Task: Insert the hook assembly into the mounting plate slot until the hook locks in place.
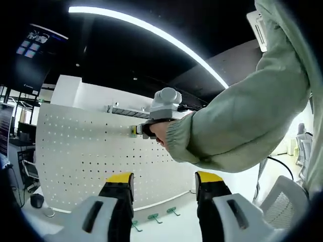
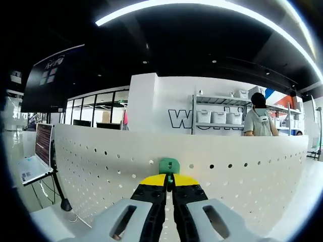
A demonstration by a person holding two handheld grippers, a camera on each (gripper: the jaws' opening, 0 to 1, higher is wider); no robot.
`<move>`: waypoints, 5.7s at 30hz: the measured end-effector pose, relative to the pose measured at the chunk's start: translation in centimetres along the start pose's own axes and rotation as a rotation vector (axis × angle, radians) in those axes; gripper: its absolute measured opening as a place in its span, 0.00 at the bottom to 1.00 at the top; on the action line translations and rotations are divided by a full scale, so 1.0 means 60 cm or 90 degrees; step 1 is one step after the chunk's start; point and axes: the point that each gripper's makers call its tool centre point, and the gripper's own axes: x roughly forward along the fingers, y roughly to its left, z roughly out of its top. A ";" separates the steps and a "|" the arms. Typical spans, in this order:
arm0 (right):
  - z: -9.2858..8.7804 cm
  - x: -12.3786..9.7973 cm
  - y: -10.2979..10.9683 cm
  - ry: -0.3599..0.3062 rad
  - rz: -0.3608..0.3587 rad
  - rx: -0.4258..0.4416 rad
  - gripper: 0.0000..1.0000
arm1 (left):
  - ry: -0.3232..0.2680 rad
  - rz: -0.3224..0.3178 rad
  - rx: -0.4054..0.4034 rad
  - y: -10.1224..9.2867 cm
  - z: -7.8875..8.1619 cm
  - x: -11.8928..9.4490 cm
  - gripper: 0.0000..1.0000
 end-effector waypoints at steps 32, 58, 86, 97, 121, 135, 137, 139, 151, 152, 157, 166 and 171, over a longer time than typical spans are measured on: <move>-0.005 0.003 0.001 0.012 -0.005 -0.007 0.02 | -0.002 -0.002 0.000 0.000 0.001 0.000 0.50; -0.009 0.002 0.018 0.013 0.020 -0.005 0.16 | -0.003 0.002 -0.001 0.002 0.001 -0.001 0.49; -0.027 -0.035 -0.007 0.009 -0.003 -0.006 0.50 | 0.007 0.007 0.004 0.005 -0.005 0.000 0.49; -0.063 -0.083 -0.037 0.035 0.000 0.002 0.56 | 0.019 0.002 0.026 0.000 -0.011 0.001 0.49; -0.102 -0.276 -0.095 0.053 0.049 -0.013 0.59 | 0.061 -0.006 0.062 -0.006 -0.032 0.003 0.49; -0.118 -0.372 -0.073 0.050 0.107 0.018 0.59 | 0.092 0.004 0.076 -0.001 -0.049 0.003 0.49; -0.132 -0.379 -0.067 0.064 0.116 0.014 0.58 | 0.096 0.006 0.079 0.000 -0.050 0.003 0.49; -0.147 -0.386 -0.066 0.074 0.120 0.018 0.58 | 0.099 0.008 0.082 0.000 -0.052 0.003 0.49; -0.185 -0.414 -0.044 0.092 0.151 0.043 0.57 | 0.114 0.026 0.100 0.009 -0.057 0.000 0.49; -0.187 -0.416 -0.042 0.092 0.154 0.043 0.57 | 0.116 0.027 0.099 0.010 -0.057 0.000 0.49; -0.190 -0.419 -0.035 0.089 0.165 0.043 0.57 | 0.135 0.024 0.098 0.011 -0.067 0.000 0.49; -0.187 -0.420 -0.043 0.071 0.157 0.071 0.57 | 0.160 -0.003 0.111 -0.002 -0.078 0.005 0.49; -0.191 -0.419 -0.044 0.072 0.155 0.083 0.57 | 0.171 -0.010 0.117 0.004 -0.083 0.009 0.48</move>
